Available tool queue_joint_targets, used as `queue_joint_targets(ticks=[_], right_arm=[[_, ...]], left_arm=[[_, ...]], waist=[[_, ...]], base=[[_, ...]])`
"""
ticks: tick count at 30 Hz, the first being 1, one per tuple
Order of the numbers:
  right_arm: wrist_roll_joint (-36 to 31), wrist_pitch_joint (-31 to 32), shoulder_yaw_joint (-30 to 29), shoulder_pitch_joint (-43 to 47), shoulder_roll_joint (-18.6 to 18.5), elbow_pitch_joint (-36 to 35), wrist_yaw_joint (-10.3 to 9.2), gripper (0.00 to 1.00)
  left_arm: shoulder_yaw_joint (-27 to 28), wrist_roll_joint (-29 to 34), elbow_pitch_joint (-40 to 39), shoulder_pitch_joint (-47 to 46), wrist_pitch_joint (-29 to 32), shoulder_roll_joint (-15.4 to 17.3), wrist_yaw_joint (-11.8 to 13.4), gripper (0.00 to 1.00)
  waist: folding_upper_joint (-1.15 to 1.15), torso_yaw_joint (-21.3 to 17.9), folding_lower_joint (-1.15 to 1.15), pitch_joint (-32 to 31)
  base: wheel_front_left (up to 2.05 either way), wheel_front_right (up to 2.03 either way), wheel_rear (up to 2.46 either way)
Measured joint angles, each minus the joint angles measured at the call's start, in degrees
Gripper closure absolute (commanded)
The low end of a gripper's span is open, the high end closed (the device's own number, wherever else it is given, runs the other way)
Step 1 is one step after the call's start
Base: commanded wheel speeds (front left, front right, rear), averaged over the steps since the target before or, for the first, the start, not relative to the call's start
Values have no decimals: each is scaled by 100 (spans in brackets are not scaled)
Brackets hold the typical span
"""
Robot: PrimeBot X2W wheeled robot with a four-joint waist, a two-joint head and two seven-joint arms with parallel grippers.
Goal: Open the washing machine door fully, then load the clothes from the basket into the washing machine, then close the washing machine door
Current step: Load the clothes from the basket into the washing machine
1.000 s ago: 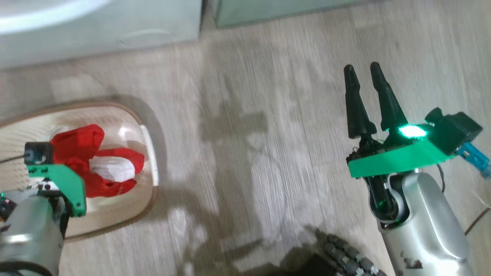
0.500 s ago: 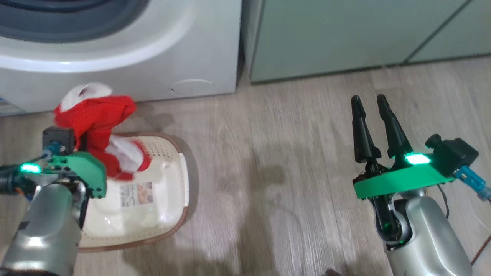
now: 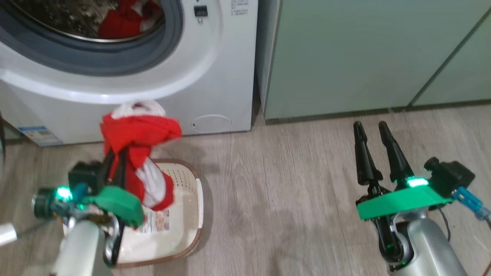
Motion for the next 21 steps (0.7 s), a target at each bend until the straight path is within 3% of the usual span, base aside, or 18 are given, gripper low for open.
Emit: queue_joint_targets(ticks=[9,21], right_arm=[[-42,0,-108,419,1,27,0,0],[-144,0,-154,593,1,23,0,0]], left_arm=[[192,248,-779,884,0,-509,-186,100],[305,345,-1256,1396,0,-777,-405,100]], waist=[[0,76,0,-498],[0,158,0,-805]], base=[[0,0,0],[0,0,0]])
